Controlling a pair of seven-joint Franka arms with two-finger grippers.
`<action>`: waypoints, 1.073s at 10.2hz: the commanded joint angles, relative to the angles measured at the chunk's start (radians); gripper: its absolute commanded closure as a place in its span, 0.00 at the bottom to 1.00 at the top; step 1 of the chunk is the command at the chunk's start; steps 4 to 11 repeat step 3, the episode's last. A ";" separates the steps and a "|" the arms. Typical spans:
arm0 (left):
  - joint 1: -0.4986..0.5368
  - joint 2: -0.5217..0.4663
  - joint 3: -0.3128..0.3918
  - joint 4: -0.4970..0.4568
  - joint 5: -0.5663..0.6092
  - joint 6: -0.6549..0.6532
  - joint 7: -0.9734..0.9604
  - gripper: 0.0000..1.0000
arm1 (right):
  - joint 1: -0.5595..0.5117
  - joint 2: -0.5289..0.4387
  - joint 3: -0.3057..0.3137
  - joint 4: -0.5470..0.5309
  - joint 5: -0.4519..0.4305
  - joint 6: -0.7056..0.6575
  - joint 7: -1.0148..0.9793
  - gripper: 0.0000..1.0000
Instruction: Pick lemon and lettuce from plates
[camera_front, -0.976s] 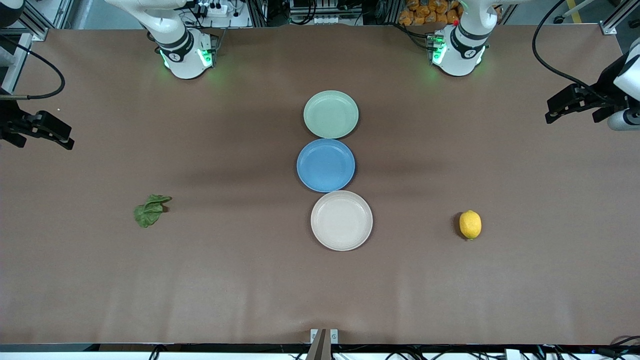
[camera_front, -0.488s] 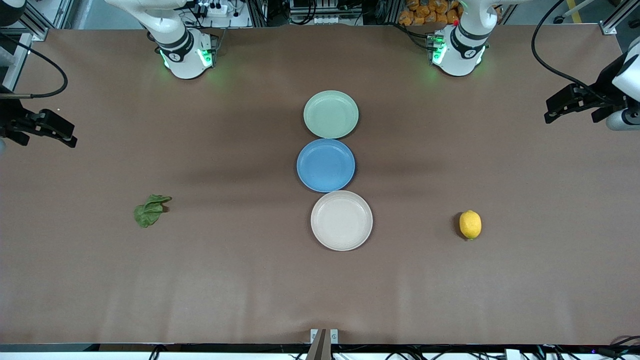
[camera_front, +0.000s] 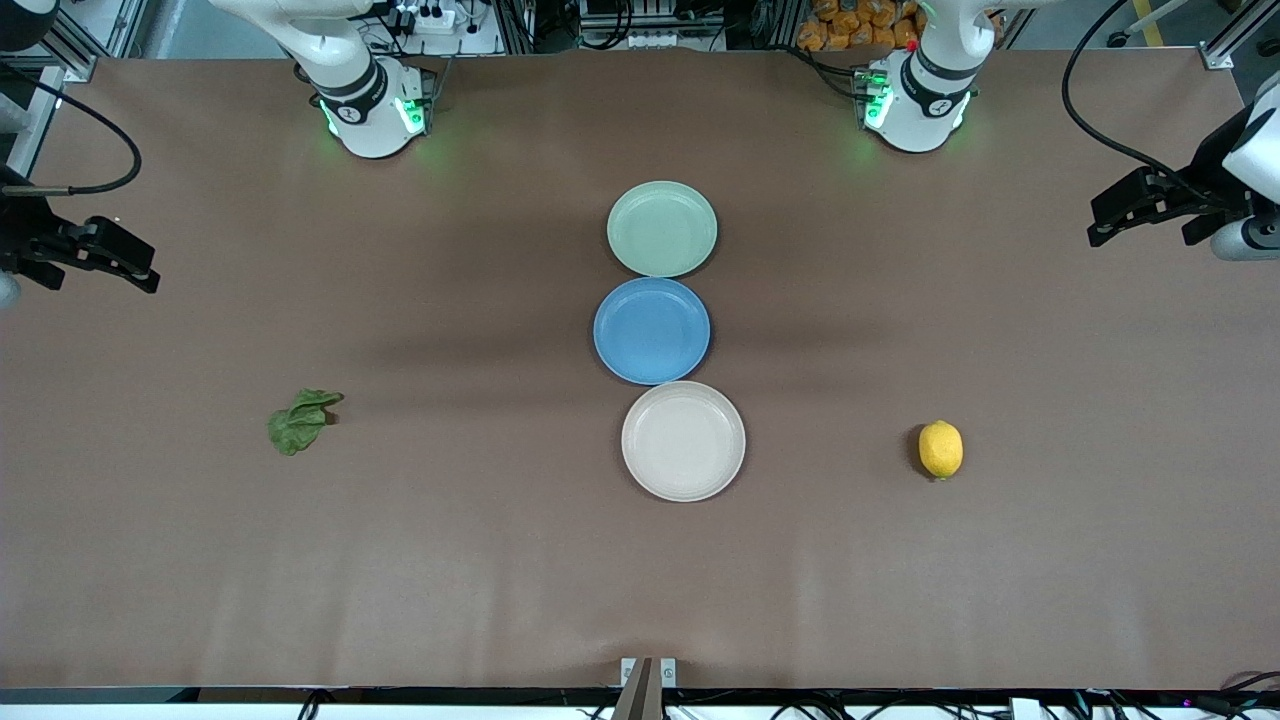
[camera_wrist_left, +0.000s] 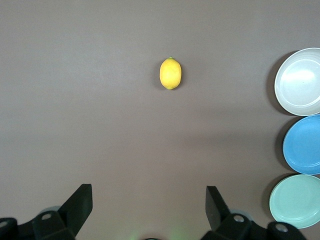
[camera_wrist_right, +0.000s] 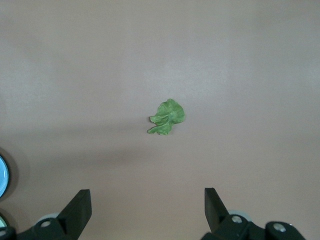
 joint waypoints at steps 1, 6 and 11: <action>-0.004 0.001 -0.001 0.011 -0.007 -0.011 -0.020 0.00 | 0.000 -0.020 -0.003 -0.004 0.017 -0.014 0.003 0.00; -0.005 0.002 -0.001 0.011 -0.004 -0.011 -0.024 0.00 | 0.000 -0.020 -0.003 -0.004 0.017 -0.014 0.003 0.00; -0.005 0.002 -0.001 0.011 -0.004 -0.011 -0.024 0.00 | 0.000 -0.020 -0.003 -0.004 0.017 -0.014 0.003 0.00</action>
